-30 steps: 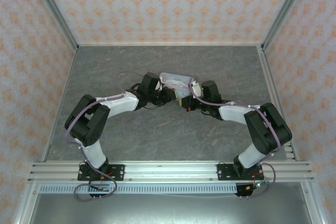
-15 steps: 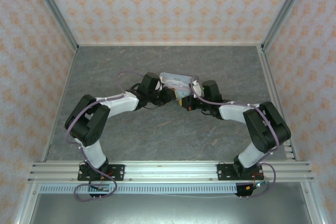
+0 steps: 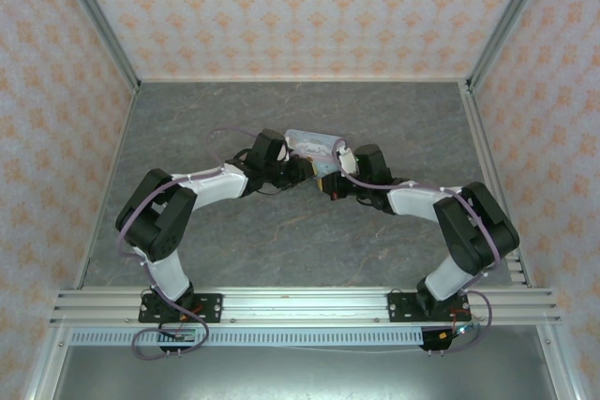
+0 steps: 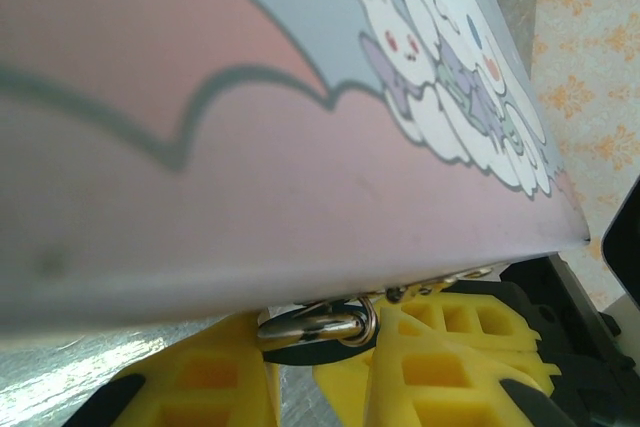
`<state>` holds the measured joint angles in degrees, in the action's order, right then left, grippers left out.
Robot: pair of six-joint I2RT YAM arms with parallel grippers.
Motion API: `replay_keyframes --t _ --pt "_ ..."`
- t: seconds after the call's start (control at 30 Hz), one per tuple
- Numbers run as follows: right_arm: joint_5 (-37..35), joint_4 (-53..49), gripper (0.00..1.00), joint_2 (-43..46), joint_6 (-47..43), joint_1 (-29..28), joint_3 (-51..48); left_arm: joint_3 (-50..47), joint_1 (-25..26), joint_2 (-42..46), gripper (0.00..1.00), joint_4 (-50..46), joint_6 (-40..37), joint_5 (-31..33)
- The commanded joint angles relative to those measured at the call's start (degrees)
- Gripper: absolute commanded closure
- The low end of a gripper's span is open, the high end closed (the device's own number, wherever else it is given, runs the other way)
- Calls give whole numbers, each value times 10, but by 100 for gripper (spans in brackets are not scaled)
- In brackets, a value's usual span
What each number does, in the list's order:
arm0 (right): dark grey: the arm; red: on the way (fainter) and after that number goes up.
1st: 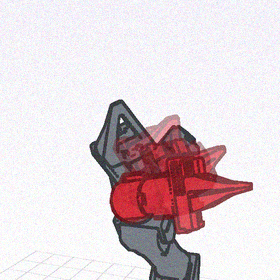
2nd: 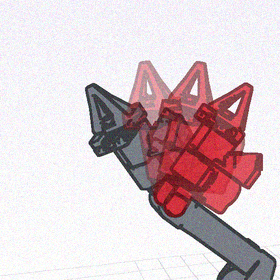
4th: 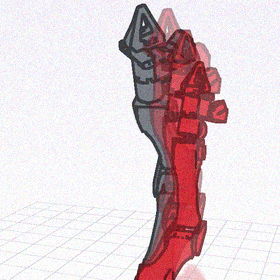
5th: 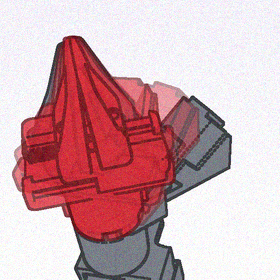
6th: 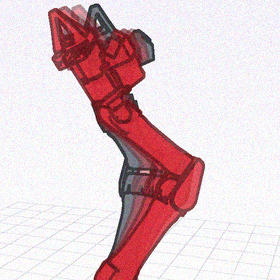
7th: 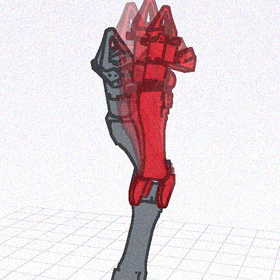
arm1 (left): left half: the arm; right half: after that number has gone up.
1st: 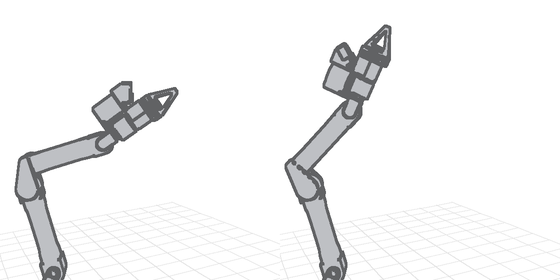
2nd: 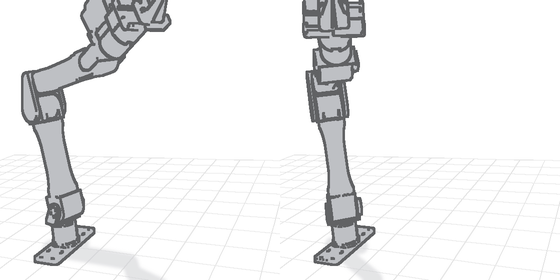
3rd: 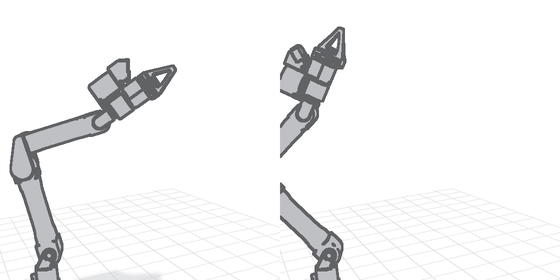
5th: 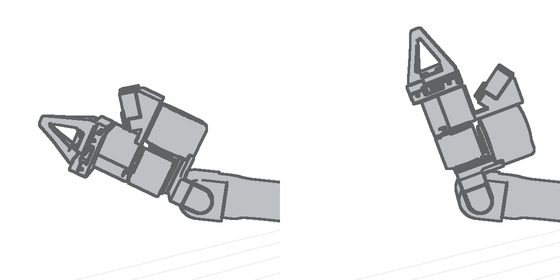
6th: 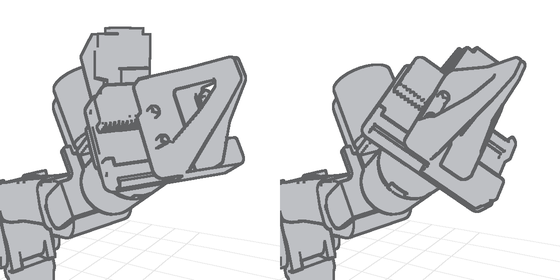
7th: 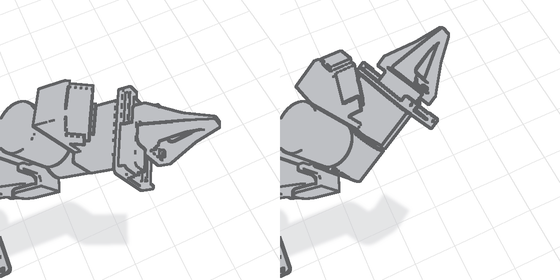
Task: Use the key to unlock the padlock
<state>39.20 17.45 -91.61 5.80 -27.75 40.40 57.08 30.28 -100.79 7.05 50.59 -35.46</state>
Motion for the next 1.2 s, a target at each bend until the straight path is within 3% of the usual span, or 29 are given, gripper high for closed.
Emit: replay_keyframes --t 0.0,0.4,0.63,1.17 --pt "-25 55 100 27 -20 -9 34 5 29 -7 79 8 2 -53" --pt "-16 36 100 54 -29 -1 36 7 29 -10 80 -34 -31 -35" --pt "2 46 100 34 -18 -5 42 3 29 -15 80 -1 -8 -47" --pt "-49 74 100 50 -55 -16 26 22 36 -8 81 -31 15 -46"
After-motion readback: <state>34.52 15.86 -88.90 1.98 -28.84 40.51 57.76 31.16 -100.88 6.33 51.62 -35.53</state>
